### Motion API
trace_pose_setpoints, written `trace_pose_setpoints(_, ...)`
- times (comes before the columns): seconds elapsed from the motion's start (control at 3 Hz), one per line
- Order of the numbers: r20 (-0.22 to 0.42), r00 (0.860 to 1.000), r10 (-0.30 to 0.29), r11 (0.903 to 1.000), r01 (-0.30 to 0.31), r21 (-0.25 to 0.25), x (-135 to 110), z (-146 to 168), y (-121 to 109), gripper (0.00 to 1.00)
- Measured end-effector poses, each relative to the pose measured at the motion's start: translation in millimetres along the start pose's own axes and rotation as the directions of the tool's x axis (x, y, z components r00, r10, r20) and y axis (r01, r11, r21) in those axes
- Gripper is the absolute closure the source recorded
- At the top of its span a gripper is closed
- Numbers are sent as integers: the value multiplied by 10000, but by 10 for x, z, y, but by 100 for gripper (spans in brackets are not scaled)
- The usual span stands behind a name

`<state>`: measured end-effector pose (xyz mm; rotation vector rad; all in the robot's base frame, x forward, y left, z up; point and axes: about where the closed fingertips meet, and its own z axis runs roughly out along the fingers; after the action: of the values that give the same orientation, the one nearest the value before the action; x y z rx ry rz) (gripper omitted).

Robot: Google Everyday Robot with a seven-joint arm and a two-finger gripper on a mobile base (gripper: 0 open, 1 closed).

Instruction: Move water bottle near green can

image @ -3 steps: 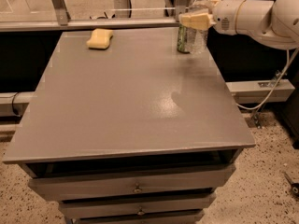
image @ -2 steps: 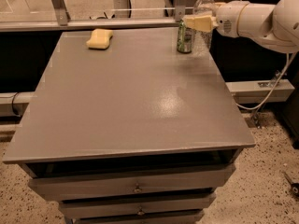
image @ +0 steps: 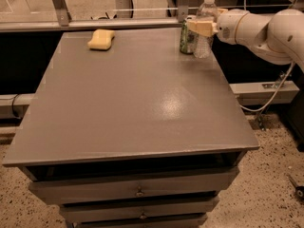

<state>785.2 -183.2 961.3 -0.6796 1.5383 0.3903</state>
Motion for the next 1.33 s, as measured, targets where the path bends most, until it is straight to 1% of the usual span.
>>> trace_pose_setpoints(0.33, 39, 10000, 14, 9997, -15, 247, 66, 53, -129, 96)
trace_pose_setpoints(1.0, -76, 9995, 310, 9988, -307, 382, 180, 77, -231, 50)
trace_pose_setpoints(1.33, -156, 9989, 452, 9984, -447, 342, 230, 79, -249, 19)
